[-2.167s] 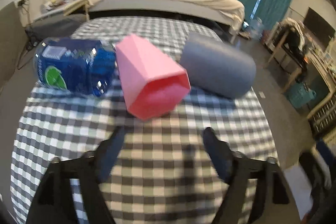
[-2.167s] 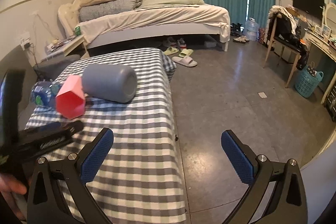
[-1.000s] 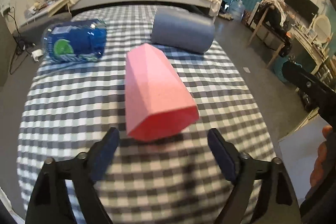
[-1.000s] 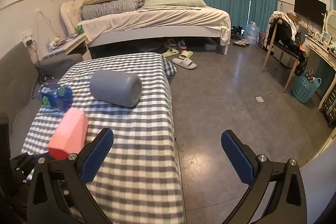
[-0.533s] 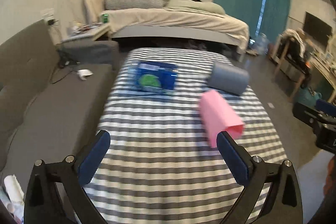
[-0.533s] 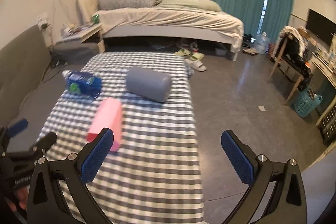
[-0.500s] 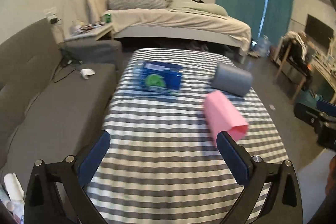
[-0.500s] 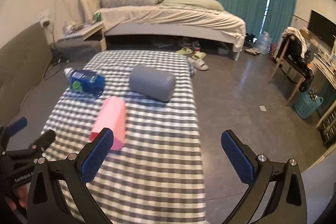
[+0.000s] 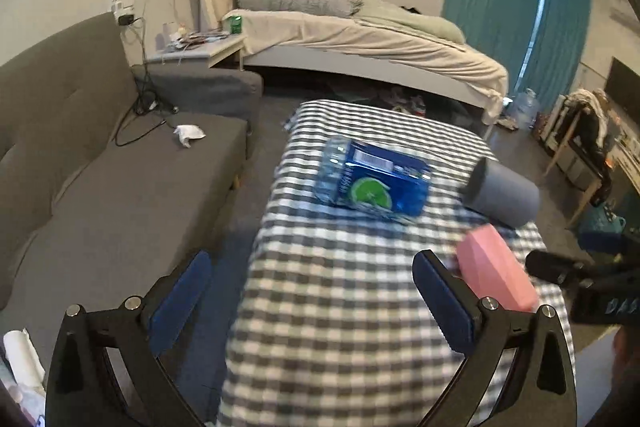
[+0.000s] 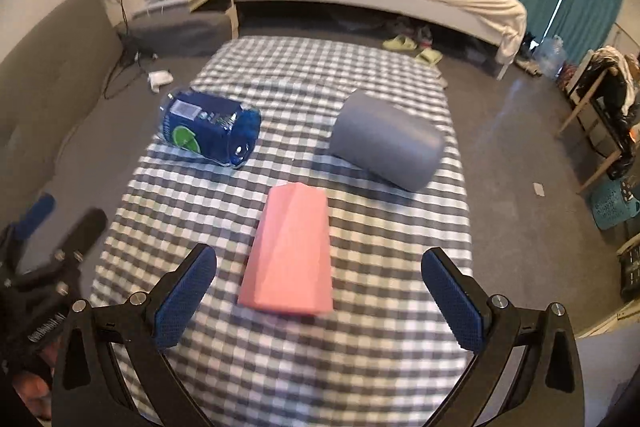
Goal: Flip cup upside down
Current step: 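Move the right gripper to the lying pink cup and grasp it, then stand the pink cup upright on the table and open the right gripper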
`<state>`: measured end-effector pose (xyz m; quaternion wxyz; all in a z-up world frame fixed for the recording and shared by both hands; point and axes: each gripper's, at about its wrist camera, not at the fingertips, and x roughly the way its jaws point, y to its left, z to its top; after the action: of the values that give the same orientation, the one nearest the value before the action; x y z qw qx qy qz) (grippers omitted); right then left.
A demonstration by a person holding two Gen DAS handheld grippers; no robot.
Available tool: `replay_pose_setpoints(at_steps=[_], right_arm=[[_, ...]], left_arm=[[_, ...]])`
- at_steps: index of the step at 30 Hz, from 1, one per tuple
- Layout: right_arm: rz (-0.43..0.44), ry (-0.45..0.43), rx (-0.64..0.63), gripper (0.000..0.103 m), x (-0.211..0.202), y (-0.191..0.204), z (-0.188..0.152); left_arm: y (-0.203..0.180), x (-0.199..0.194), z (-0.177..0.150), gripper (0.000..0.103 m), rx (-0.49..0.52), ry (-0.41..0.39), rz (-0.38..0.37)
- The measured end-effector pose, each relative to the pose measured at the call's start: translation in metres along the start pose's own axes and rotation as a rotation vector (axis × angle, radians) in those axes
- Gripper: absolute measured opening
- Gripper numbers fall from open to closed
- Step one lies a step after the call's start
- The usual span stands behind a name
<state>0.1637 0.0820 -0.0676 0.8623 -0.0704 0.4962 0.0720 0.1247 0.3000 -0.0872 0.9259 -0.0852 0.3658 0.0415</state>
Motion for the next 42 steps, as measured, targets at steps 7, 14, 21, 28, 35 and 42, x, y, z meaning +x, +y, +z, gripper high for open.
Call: replay_pose_setpoints(at_steps=[7,14,21,28,35,42], right_arm=[[0.043,0.113,-0.007,0.096,0.058,0.002,0.025],[0.098,0.156,-0.050,0.077,0.084,0.009,0.025],[0.143,0.093,-0.013,0.057,0.067,-0.002,0.025],[0.115,-0.164,-0.067,0.056,0.017,-0.009,0.002],[0.096,-0.197,-0.130,0.055,0.016,-0.005,-0.018],[0.110,-0.205,-0.130,0.081,0.022,-0.005,-0.030]], left_arm=[[0.000,0.033,-0.007,0.103,-0.051,0.077,-0.012],[-0.015,0.051,-0.016,0.103,-0.030,0.119,0.000],[-0.022,0.046,-0.015,0.103,-0.007,0.114,0.008],[-0.024,0.030,-0.014,0.103,-0.030,0.094,-0.007],[-0.037,0.026,-0.019,0.103,-0.010,0.109,-0.017],[-0.041,0.032,-0.026,0.103,0.008,0.118,-0.013]])
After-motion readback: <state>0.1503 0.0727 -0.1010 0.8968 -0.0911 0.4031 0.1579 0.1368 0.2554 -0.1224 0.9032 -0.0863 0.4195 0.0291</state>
